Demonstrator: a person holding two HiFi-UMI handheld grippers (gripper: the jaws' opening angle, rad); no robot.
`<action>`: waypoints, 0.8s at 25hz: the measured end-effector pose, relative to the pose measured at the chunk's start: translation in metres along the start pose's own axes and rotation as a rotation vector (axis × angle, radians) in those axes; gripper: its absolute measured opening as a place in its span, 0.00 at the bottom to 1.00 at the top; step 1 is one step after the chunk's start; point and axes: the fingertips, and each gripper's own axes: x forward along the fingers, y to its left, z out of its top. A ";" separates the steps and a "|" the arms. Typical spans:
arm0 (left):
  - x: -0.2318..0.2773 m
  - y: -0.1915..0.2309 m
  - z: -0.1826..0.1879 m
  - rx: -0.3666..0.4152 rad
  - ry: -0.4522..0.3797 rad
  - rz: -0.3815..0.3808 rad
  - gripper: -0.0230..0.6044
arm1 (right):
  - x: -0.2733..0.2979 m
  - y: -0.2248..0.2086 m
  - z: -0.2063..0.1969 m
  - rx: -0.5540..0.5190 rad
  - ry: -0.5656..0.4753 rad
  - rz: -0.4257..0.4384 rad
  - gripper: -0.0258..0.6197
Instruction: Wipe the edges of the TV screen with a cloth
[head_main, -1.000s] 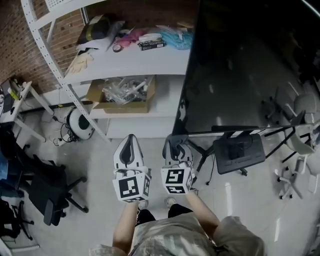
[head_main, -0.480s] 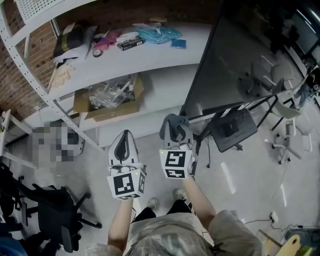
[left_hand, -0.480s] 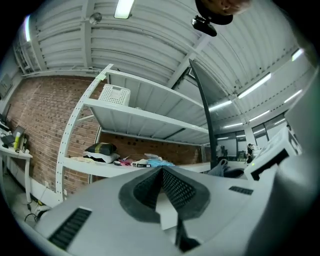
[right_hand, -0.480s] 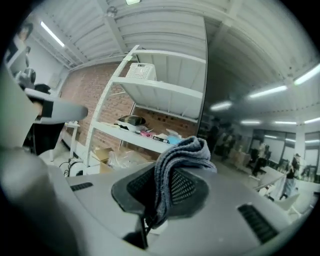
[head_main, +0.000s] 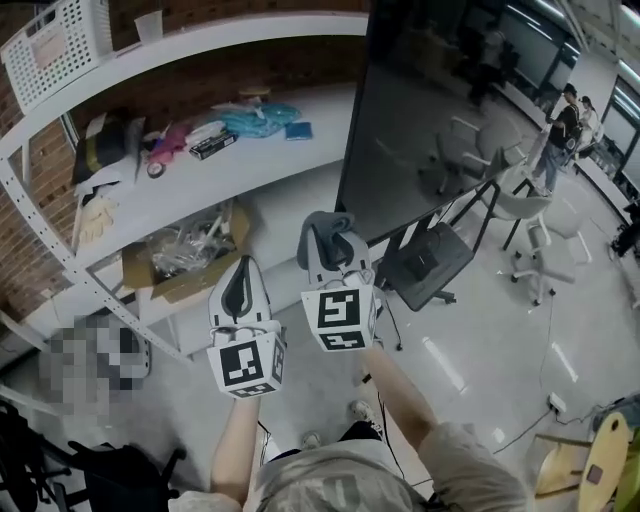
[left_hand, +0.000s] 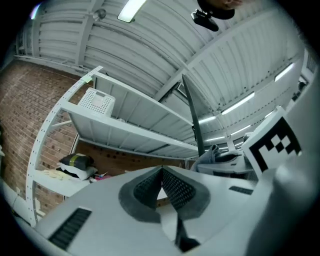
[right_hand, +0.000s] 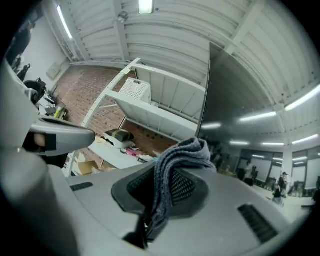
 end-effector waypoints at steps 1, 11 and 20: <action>0.007 -0.001 0.010 0.003 -0.010 -0.012 0.06 | 0.001 -0.006 0.014 -0.003 -0.020 -0.005 0.12; 0.065 -0.011 0.111 0.035 -0.100 -0.097 0.06 | 0.006 -0.055 0.141 -0.017 -0.153 -0.033 0.12; 0.104 -0.026 0.207 0.060 -0.220 -0.154 0.06 | 0.005 -0.093 0.255 -0.182 -0.293 -0.123 0.12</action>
